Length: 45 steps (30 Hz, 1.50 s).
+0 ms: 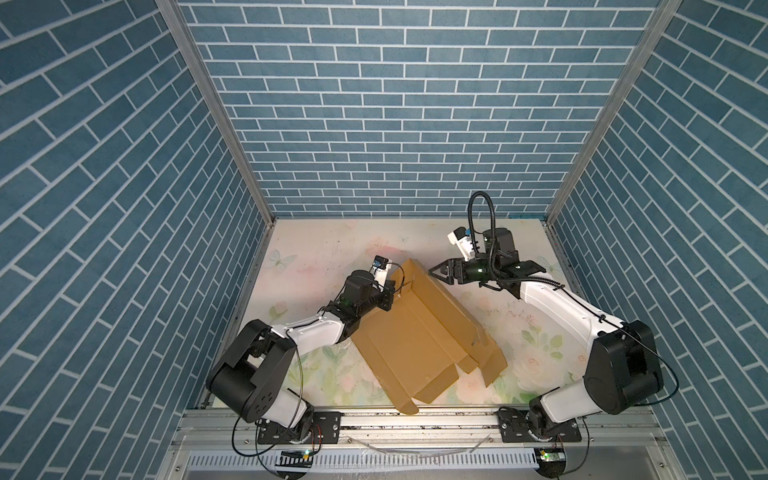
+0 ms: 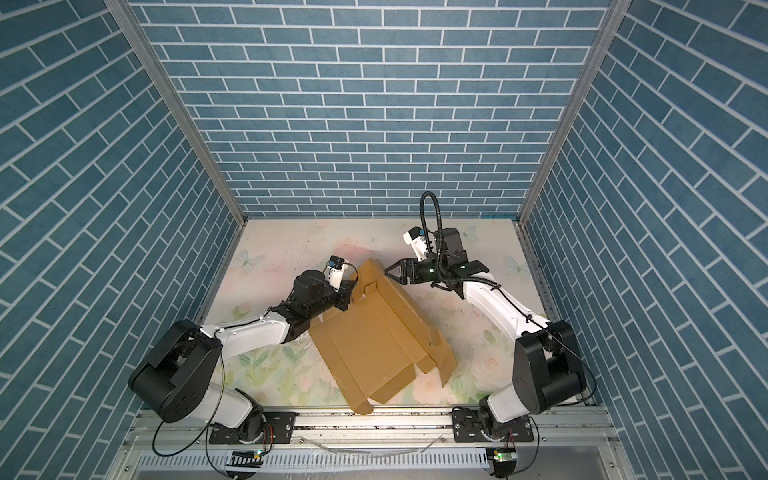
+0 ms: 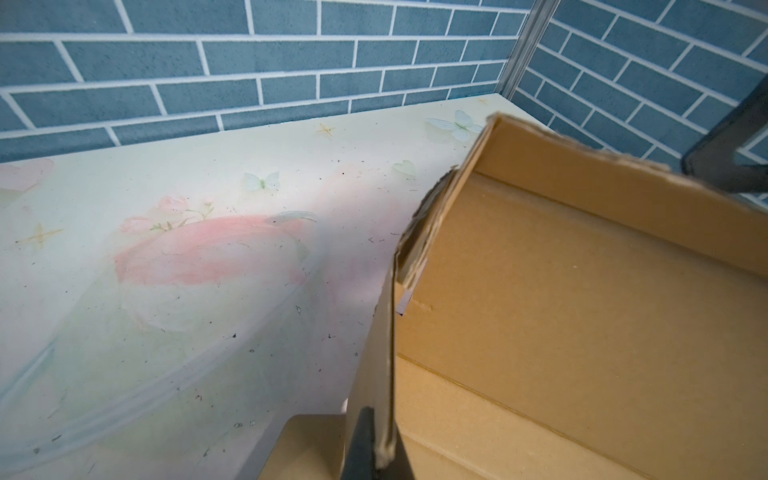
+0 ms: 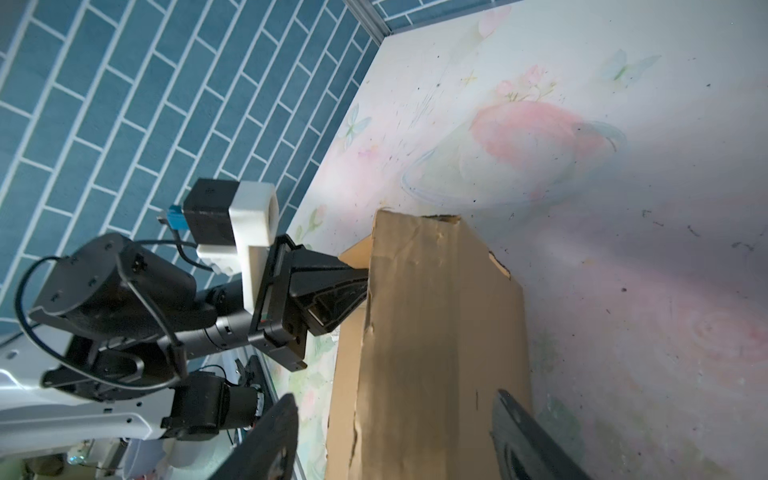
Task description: Fold the paper box
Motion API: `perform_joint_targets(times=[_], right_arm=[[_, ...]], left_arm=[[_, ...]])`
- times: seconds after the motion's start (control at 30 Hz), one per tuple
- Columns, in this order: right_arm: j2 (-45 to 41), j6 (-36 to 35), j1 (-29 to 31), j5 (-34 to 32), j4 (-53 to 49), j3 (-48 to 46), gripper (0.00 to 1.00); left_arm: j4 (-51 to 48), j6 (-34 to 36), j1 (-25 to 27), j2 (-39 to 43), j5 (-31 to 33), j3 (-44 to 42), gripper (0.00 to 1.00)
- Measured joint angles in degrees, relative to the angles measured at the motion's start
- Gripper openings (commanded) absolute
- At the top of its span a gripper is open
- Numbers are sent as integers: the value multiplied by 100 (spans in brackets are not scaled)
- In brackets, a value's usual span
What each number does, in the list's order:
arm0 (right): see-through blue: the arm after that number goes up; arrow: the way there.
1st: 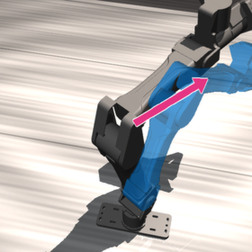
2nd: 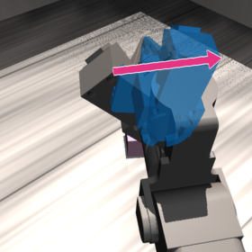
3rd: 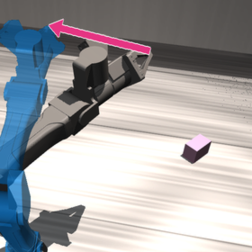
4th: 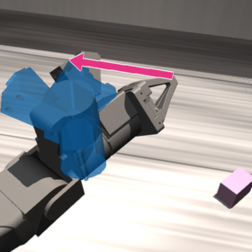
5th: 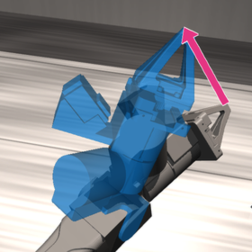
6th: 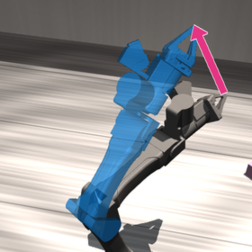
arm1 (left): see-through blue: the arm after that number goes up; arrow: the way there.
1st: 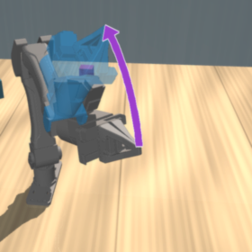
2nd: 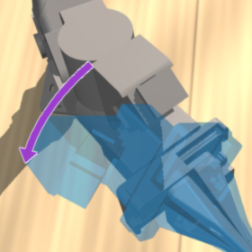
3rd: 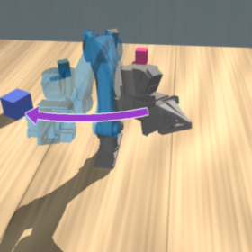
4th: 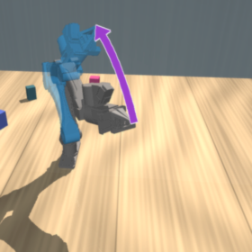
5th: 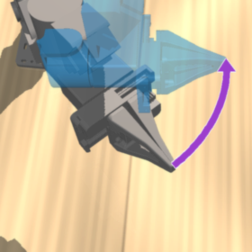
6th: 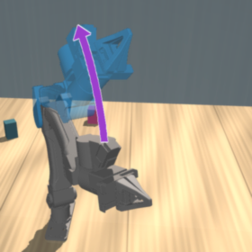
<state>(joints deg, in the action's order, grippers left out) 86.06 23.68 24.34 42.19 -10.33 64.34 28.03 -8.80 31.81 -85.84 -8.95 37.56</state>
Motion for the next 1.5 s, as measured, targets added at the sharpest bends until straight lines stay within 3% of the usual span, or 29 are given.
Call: perform_joint_targets(times=[0.17,0.33,0.67,0.87,1.1,1.37,1.5], right_arm=[[223,463,-79,-101,-109,243,67],[444,476,-79,-260,-439,494,68],[966,136,142,-610,-1355,1128,70],[1167,-111,315,-839,-1733,1366,61],[1362,-321,433,-1025,-1971,1526,58],[1362,-446,448,-1095,-2057,1576,57],[1362,-472,448,-1095,-2063,1576,56]], left_arm=[[4,-2,0,0,0,0,0],[7,-2,0,-2,-2,0,0],[4,-2,0,-2,0,0,0],[4,0,0,-4,-2,2,0],[-9,0,0,-4,0,2,0],[-422,85,-35,4,-33,247,12],[-767,114,-251,203,-225,323,23]])
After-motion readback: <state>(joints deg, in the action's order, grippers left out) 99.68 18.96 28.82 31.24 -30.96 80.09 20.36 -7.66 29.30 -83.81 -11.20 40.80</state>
